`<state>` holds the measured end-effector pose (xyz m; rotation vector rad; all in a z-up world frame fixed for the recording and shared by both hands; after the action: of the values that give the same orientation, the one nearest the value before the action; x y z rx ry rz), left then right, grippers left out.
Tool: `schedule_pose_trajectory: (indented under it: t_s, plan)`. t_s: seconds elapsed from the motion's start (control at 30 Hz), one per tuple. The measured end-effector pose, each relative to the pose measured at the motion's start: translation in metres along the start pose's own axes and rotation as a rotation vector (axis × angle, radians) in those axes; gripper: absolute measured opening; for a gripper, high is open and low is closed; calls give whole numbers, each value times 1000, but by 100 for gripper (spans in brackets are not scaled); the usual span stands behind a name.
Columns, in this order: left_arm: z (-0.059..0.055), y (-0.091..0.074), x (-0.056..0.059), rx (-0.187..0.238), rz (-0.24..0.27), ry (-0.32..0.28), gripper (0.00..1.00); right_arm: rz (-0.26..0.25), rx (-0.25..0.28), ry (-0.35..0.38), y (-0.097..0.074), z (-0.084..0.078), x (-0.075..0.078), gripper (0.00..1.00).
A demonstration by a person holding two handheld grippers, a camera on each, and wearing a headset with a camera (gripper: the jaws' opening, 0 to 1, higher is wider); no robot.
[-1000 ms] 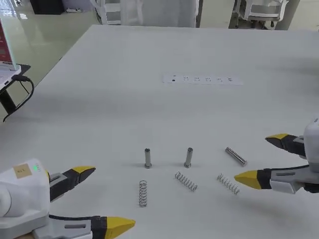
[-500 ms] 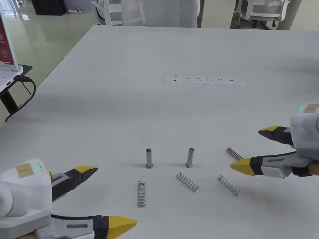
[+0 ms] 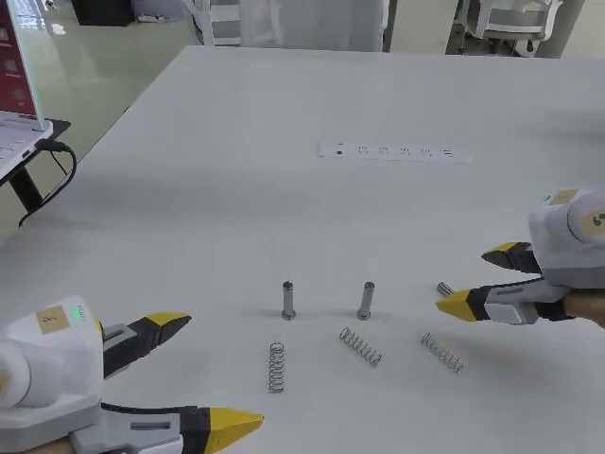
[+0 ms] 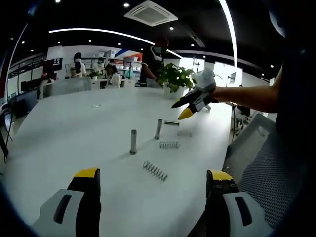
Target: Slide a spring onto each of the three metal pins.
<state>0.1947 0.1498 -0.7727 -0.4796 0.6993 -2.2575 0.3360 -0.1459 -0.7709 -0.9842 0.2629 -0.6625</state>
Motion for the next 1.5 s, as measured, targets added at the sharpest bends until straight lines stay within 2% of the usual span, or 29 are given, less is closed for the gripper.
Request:
schedule_pose_trajectory:
  t_s: [0.23, 0.6, 1.13, 1.5]
  plan:
    - [-3, 0, 0, -6, -2, -6, 84, -28, -54, -3, 8, -5, 4, 53]
    - [-2, 0, 0, -7, -6, -5, 83, -33, -95, -3, 19, 0, 5, 41]
    - [-1, 1, 1, -3, -4, -11, 82, -18, -155, 14, 33, 5, 9, 24]
    - [-2, 3, 0, -4, -7, -13, 81, -5, -194, 22, 40, 5, 7, 18]
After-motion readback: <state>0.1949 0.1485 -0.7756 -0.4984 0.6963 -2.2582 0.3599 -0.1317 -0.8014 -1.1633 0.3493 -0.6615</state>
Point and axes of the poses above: the centre of the closed fingertips' face, and the gripper's own axes: y roughly forward along the fingers, x roughly to its right, z roughly out of its top, the point moved 5 cm from there along -y, roughly backward along the fingers, and after that the axes turned 14 degrees about -x, right-handed, at the moved point
